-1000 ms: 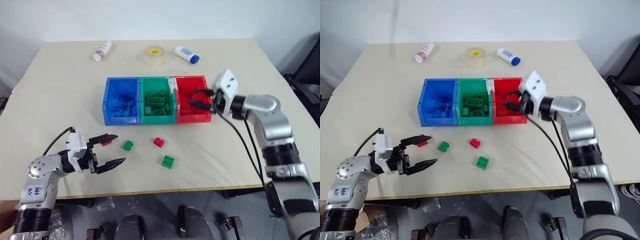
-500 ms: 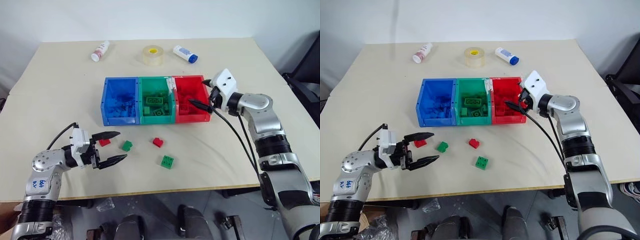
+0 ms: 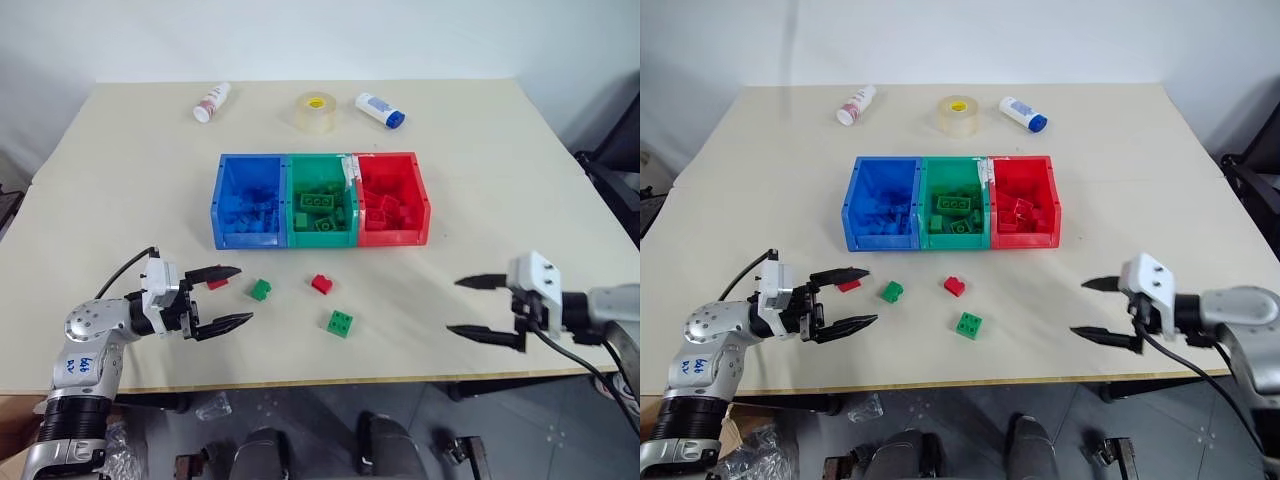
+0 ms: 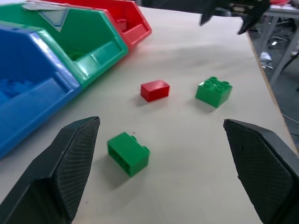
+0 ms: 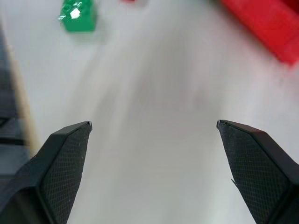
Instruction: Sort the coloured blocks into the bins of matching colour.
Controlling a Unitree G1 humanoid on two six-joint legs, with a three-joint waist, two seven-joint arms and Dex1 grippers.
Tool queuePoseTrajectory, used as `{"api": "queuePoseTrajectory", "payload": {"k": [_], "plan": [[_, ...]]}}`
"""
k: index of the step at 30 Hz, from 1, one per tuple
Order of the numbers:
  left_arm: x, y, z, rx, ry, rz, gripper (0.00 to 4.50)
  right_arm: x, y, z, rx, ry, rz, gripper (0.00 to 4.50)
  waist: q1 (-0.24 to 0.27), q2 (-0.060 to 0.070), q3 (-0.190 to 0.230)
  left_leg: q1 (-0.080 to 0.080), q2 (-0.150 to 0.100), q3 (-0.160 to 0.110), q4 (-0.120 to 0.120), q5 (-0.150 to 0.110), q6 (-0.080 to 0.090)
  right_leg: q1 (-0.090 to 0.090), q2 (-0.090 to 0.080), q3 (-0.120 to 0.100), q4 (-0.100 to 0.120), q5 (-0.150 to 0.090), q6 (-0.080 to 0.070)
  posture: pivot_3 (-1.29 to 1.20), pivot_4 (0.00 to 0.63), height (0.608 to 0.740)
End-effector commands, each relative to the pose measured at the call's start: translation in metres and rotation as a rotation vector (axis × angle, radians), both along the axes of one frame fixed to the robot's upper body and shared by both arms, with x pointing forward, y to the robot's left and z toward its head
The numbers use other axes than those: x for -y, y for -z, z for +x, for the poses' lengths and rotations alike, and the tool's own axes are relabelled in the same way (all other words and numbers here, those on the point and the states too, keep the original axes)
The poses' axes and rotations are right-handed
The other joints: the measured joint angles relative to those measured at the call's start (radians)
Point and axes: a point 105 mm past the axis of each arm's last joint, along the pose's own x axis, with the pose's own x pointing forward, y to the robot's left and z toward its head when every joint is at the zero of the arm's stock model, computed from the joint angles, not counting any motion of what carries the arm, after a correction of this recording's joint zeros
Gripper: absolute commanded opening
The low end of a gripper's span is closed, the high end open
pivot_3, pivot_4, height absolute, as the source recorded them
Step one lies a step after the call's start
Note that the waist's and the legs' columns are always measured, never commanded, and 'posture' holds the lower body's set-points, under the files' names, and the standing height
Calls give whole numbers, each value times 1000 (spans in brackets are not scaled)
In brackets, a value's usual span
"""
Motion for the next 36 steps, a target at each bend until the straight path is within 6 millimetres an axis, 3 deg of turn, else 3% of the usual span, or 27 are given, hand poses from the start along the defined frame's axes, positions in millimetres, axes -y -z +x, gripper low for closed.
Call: {"api": "queuePoseTrajectory", "payload": {"k": [1, 4, 9, 13, 19, 26, 29, 36], "plan": [[-6, -5, -2, 18, 5, 10, 4500, 0, -15, -9, 41, -24, -23, 4486, -2, 0, 0, 1, 0, 0, 0, 0, 0, 0, 0, 0, 1, 0, 0, 0, 150, 740], [-6, -6, -2, 19, 8, 11, 4500, -11, -17, -9, 46, -47, -13, 4486, -1, 0, 0, 1, 0, 0, 0, 0, 0, 0, 0, 0, 1, 0, 0, 0, 150, 740], [-2, -9, -4, 31, 16, 7, 4500, -58, -11, 0, 21, -157, 7, 4486, 0, 0, 0, 0, 1, -1, 0, 0, 0, -1, 0, 0, 0, 0, 0, 0, 150, 740], [0, -7, -17, 25, 35, 2, 4500, -102, 2, 12, -2, -251, 4, 4486, -5, 0, 0, -1, 0, -1, 0, 0, 0, -1, 0, -1, 0, 0, -1, 0, 150, 740], [-1, -3, -31, 15, 28, 10, 4500, -149, 14, 22, -7, -353, 10, 4486, 2, 0, 0, -2, 0, -1, 0, 0, 0, -2, 0, -1, 0, 0, -1, 0, 150, 740], [-1, 1, -42, 6, -9, 6, 4500, -174, 35, 30, -19, -375, -31, 4486, 0, 0, 0, -2, 1, -1, 1, 0, 0, -2, 0, -2, 1, 0, -1, 0, 150, 740], [0, 2, -47, 1, -23, 1, 4500, -177, 39, 29, -18, -396, -40, 3900, 0, 0, 0, -2, 1, -1, 1, 0, 0, -2, 0, -2, 1, 0, -1, 0, 150, 740], [0, 2, -46, 6, -39, -4, 4500, -175, 29, 30, 13, -405, -24, 1743, 0, 0, 0, -2, 1, -1, 1, 0, 0, -2, 0, -2, 1, 0, -1, 0, 150, 740]]}}
